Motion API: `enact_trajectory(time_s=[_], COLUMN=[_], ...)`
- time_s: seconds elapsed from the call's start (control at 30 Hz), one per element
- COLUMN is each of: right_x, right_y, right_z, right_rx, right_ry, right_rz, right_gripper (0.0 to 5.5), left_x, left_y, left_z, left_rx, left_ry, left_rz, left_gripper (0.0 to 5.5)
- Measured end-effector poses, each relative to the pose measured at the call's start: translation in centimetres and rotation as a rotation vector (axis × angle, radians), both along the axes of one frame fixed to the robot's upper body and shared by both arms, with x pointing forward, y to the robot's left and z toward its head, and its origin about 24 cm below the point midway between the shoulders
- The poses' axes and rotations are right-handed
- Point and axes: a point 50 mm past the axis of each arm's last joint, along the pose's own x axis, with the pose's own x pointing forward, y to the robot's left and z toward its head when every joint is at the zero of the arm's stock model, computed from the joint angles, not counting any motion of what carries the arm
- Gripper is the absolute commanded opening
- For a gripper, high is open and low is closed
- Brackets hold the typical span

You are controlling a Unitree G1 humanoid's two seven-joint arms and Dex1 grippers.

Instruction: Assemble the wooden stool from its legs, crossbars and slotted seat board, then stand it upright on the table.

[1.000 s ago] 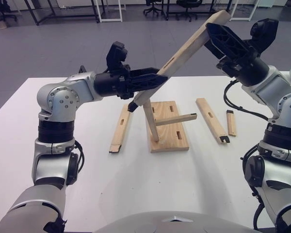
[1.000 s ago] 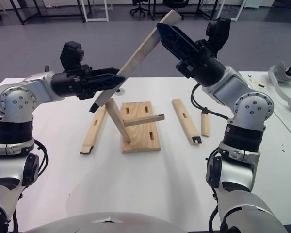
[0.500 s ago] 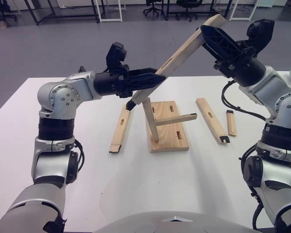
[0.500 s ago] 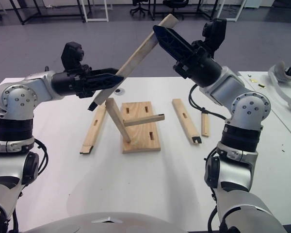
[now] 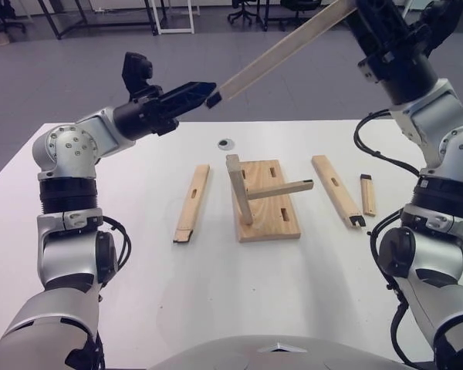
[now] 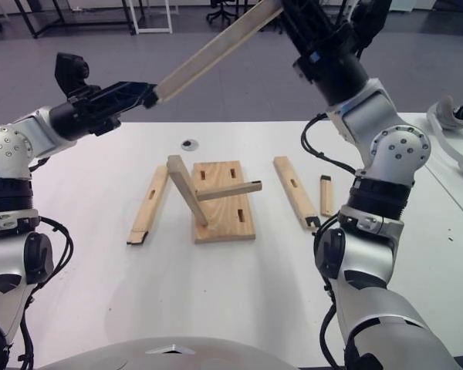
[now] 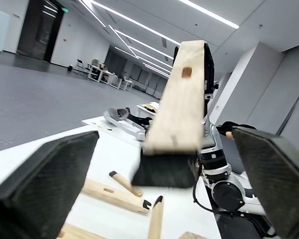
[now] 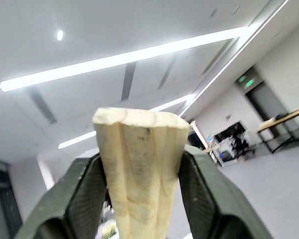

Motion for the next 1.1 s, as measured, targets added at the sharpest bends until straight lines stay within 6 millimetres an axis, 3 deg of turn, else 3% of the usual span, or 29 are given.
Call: enact_trajectory(time_s=[0.07, 0.13, 0.27, 0.47, 0.73, 1.1], right_x=[0.8, 1.0, -0.5, -1.7, -3.1, -4.5], right_y=[-1.0, -2.2, -4.5, -5.9, -7.4, -7.4], right_z=[-0.3, -0.3, -0.5, -6.0, -7.3, -10.0], right_rx=[-0.08, -0.281, -0.567, -0.754, -0.775, -0.764], right_ry=[-0.002, -0.071, -0.199, -0.115, -0.15, -0.131], right_rz=[-0.102, -0.196, -0.154, -0.047, 0.068, 0.191], right_gripper=[2.11, 2.11, 2.11, 2.11, 2.11, 2.11], left_x=[0.1, -0.1, -0.7, -1.4, -1.9, -2.0], left_y=[0.3, 0.8, 1.4, 1.8, 2.0, 2.0], left_z=[0.0, -0.5, -1.2, -1.5, -2.1, -2.1], left_rx=[0.009, 0.008, 0.011, 0.02, 0.031, 0.036], left_ry=[-0.016, -0.023, -0.031, -0.05, -0.05, -0.063], left_rz=[0.031, 0.061, 0.098, 0.126, 0.143, 0.128], left_gripper=[5.4, 5.4, 5.4, 5.4, 5.4, 5.4])
